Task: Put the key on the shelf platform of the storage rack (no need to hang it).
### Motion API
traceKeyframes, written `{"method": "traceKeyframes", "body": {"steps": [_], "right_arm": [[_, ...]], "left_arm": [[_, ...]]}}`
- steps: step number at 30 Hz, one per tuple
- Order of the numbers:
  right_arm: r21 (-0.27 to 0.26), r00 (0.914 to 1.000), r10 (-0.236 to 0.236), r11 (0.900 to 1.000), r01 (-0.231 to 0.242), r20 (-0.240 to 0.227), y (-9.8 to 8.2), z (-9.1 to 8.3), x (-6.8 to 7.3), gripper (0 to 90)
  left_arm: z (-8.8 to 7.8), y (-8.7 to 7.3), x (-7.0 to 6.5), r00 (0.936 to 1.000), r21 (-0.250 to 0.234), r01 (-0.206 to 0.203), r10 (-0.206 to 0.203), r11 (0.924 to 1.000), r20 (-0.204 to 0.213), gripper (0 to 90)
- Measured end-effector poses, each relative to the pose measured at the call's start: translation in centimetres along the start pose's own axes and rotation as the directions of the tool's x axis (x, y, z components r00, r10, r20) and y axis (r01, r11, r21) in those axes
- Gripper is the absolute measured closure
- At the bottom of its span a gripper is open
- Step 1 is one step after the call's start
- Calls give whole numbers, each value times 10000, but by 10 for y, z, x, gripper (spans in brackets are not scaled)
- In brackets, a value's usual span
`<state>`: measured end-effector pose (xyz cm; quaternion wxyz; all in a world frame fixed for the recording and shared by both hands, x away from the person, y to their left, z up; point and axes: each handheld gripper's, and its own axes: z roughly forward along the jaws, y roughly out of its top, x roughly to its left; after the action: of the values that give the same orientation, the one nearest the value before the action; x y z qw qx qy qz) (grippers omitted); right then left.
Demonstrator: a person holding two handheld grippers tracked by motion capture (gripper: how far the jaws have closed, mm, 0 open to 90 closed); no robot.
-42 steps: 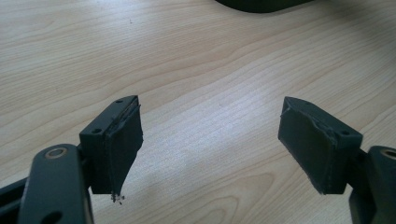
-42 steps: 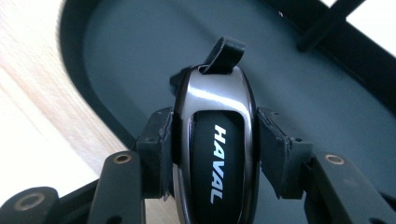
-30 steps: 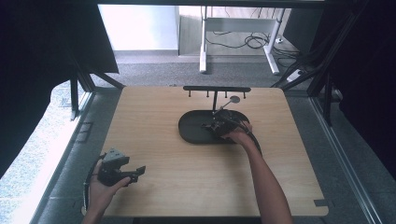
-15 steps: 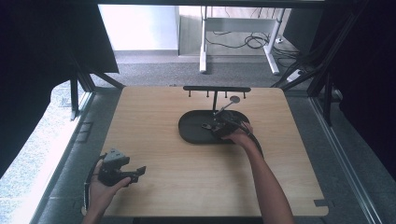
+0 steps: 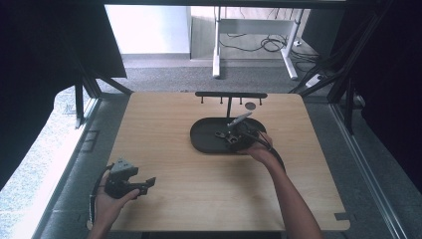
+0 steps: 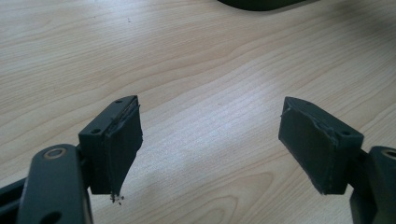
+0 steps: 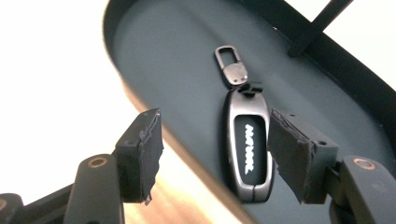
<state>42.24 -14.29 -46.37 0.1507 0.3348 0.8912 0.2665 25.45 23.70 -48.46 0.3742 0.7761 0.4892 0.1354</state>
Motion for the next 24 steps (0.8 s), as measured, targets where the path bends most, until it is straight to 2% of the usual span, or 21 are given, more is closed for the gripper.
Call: {"method": "traceKeyframes", "body": {"steps": [12,13,18,19,20,21,24], "right_arm": [[-573,9988,26,9983,-54,-491,-34,-28,17,377],[-677,9976,65,9976,-111,-684,-44,-32,21,377],[-870,9964,159,9959,-232,-837,-62,-37,29,377],[-918,9958,237,9953,-319,-883,-68,-39,31,377],[-1046,9944,395,9933,-498,-982,-80,-42,35,377],[-1046,9944,395,9933,-498,-982,-80,-42,35,377],[-1241,9932,562,9899,-687,-1018,-101,-44,39,382]], "left_arm": [[1,0,-1,10000,15,-4,4,10000,-11,217],[1,0,-2,10000,26,-12,12,10000,-19,217],[2,-1,-1,10000,79,-23,23,10000,-60,217],[3,-1,-2,10000,82,-25,26,10000,-68,217],[3,-1,-2,10000,88,-22,23,10000,-80,217],[3,-1,-2,10000,92,-20,20,10000,-85,217],[4,-1,-2,9999,139,2,0,9999,-131,217]]}}
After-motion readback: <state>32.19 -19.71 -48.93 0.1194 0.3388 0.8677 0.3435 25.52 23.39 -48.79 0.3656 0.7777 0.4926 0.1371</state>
